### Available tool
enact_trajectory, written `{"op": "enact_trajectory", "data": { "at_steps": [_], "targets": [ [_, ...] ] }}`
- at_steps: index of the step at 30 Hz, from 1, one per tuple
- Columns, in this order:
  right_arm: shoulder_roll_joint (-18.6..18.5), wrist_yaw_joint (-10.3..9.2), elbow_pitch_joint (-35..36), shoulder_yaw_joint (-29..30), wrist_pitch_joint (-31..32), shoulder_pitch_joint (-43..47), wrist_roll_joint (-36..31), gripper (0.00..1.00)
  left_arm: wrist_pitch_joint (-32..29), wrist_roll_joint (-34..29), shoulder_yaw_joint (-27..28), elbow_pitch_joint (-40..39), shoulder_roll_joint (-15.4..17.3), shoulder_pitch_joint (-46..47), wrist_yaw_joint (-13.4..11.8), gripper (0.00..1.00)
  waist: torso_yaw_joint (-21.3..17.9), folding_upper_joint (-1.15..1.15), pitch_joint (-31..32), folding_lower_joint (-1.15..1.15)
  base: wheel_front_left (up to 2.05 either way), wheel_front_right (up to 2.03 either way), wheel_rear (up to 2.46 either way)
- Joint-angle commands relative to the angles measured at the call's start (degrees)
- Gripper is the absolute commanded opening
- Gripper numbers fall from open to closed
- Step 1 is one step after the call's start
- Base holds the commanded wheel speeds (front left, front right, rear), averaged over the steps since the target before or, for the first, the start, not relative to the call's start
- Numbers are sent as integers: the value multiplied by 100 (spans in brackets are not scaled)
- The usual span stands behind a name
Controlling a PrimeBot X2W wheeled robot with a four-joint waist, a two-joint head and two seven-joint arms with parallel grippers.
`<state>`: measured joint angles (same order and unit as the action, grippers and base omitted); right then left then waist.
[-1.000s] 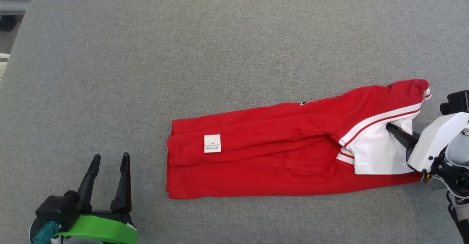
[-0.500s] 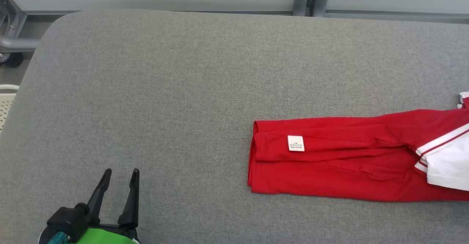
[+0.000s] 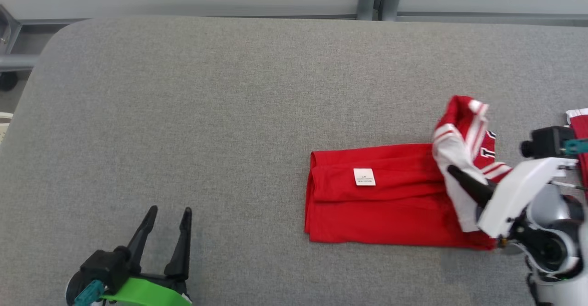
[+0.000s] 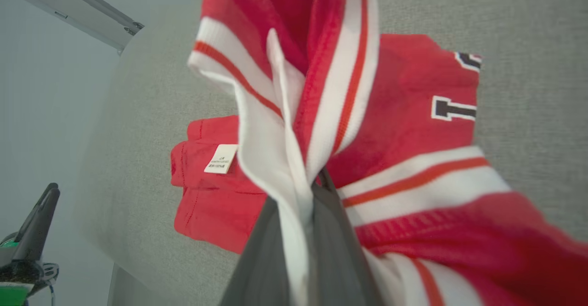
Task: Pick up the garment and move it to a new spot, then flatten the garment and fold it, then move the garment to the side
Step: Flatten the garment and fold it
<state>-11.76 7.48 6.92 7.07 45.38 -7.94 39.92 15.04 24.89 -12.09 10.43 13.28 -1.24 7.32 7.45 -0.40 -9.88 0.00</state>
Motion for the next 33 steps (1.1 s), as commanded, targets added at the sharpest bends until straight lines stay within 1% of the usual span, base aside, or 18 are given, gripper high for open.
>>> {"op": "enact_trajectory", "data": {
  "at_steps": [1,4,7,10,13,16,17,18,19,20,23,27,28,31,33],
  "targets": [
    [206,3,-1,-217,15,-167,-216,0,15,-11,-106,37,3,153,25,100,15,40,-129,0,0,0,0],
    [587,2,-222,-719,-96,-380,-677,0,16,45,-278,100,67,333,21,100,18,40,-248,0,0,0,0],
    [811,3,-546,-1216,-302,-616,-973,0,15,82,-392,174,107,478,22,100,16,40,-350,0,0,0,0],
    [867,2,-906,-1645,-526,-771,-1132,0,15,110,-494,232,128,593,22,100,41,40,-395,0,0,0,0],
    [880,2,-1202,-1987,-772,-874,-1042,0,16,148,-575,291,144,668,23,100,84,40,-403,0,0,0,0],
    [877,2,-1468,-2125,-991,-940,-1055,0,16,179,-594,339,157,708,23,100,109,40,-409,0,0,0,0],
    [877,3,-1549,-2163,-1048,-964,-1077,15,15,185,-601,359,156,703,23,100,113,40,-404,0,0,0,0],
    [879,2,-1616,-2166,-1137,-988,-1097,41,16,187,-598,367,158,688,23,100,111,40,-395,0,0,0,0],
    [878,2,-1671,-2189,-1209,-1018,-1117,91,16,194,-583,378,150,662,23,100,105,40,-385,0,0,0,0],
    [879,2,-1729,-2228,-1271,-1033,-1111,100,16,191,-570,387,140,630,23,100,99,40,-372,0,0,0,0],
    [875,2,-1757,-2282,-1527,-1089,-916,100,16,180,-526,409,121,527,23,100,57,40,-321,0,0,0,0],
    [880,3,-1416,-2287,-1964,-1066,-432,100,16,123,-457,390,104,391,24,100,-28,40,-278,0,0,0,0],
    [880,3,-1416,-2287,-1964,-1066,-432,100,16,123,-457,390,104,391,24,100,-28,40,-278,0,0,0,0],
    [875,2,-864,-2199,-2202,-872,-41,100,16,114,-371,350,149,278,24,100,-127,40,-285,0,0,0,0],
    [876,3,-425,-2037,-2186,-729,-8,100,16,92,-284,296,184,207,23,100,-211,40,-310,0,0,0,0]
  ]
}}
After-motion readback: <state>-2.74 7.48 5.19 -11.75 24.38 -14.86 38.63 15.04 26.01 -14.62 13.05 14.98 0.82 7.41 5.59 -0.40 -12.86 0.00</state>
